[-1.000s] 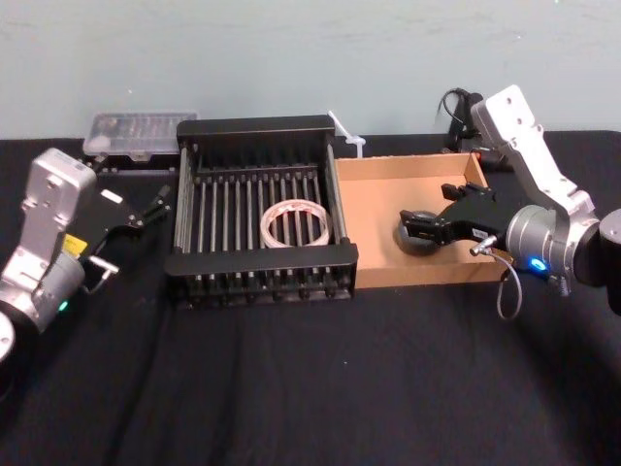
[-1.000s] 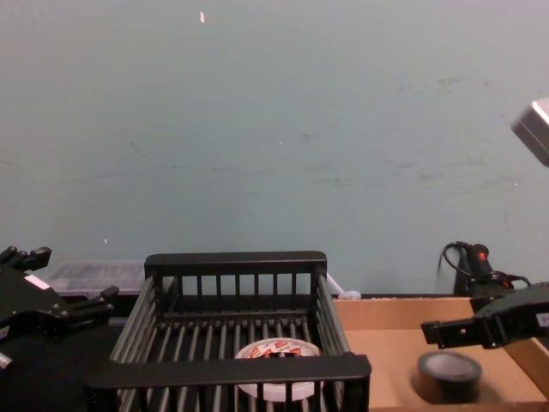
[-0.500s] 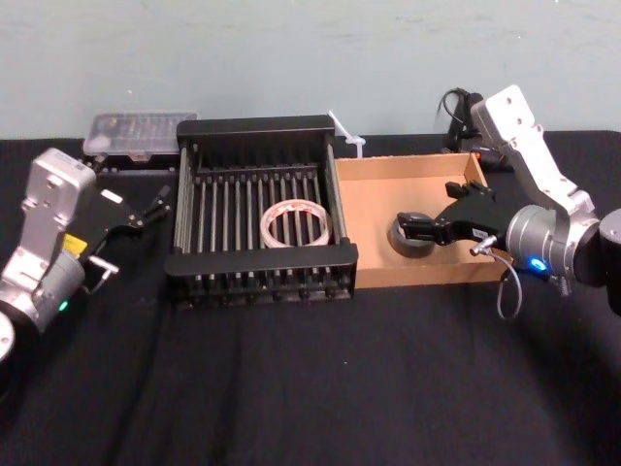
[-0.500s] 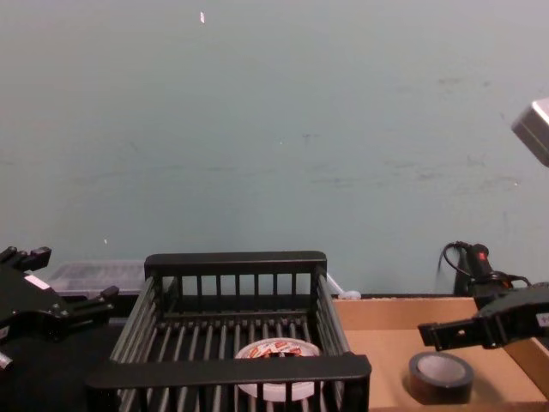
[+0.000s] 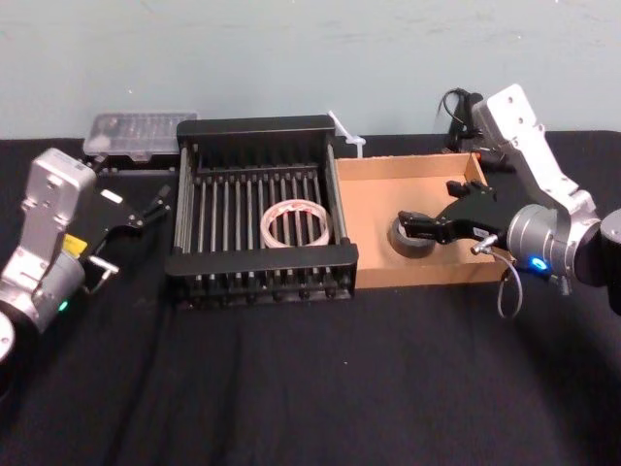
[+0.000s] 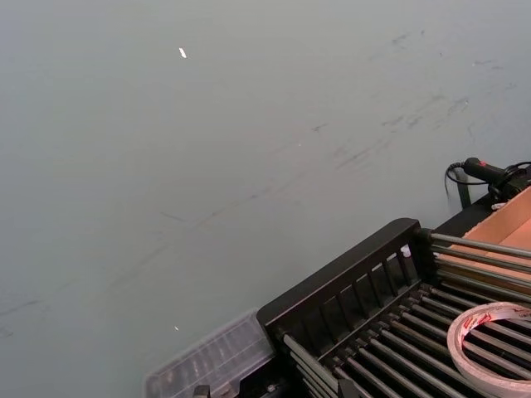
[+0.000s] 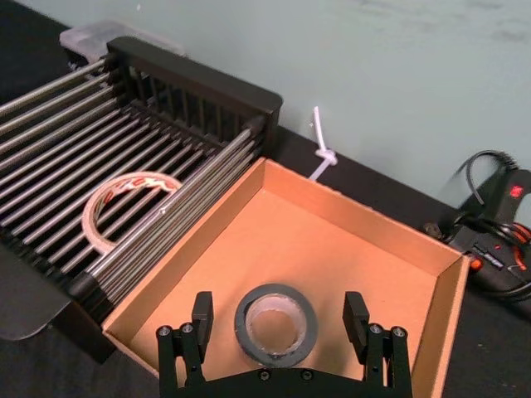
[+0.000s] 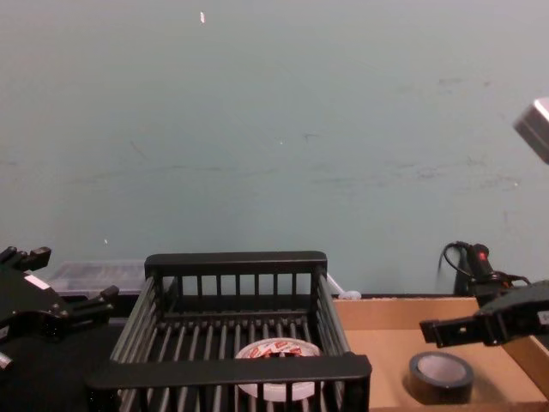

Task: Pick up the white tape and place it into the black box , Pick up the silver tape and place it into the brown box.

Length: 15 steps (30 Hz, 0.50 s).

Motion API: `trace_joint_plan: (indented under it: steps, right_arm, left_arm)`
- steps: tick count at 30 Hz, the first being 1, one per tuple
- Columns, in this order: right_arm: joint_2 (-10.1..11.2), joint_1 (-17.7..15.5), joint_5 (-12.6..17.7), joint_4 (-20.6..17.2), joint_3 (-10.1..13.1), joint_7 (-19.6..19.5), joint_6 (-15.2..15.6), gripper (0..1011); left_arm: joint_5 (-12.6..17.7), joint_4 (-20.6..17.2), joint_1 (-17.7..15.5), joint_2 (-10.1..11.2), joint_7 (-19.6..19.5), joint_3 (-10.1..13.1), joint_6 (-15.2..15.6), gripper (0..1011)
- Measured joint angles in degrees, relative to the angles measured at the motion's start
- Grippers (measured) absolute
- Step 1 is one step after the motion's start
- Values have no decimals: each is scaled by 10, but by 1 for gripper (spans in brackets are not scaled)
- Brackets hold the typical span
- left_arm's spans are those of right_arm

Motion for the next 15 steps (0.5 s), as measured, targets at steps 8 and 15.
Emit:
trace_joint_plan:
  steps: [8,15]
  right_arm:
    - [-19,-39,-27,-24,38,-61,-73,1000]
    - [-33,-80,-71,-30,58,-120,-180,1000]
  left_arm:
    - [0,0,0,0,0,0,0,1001]
    - [0,0,0,0,0,0,0,1001]
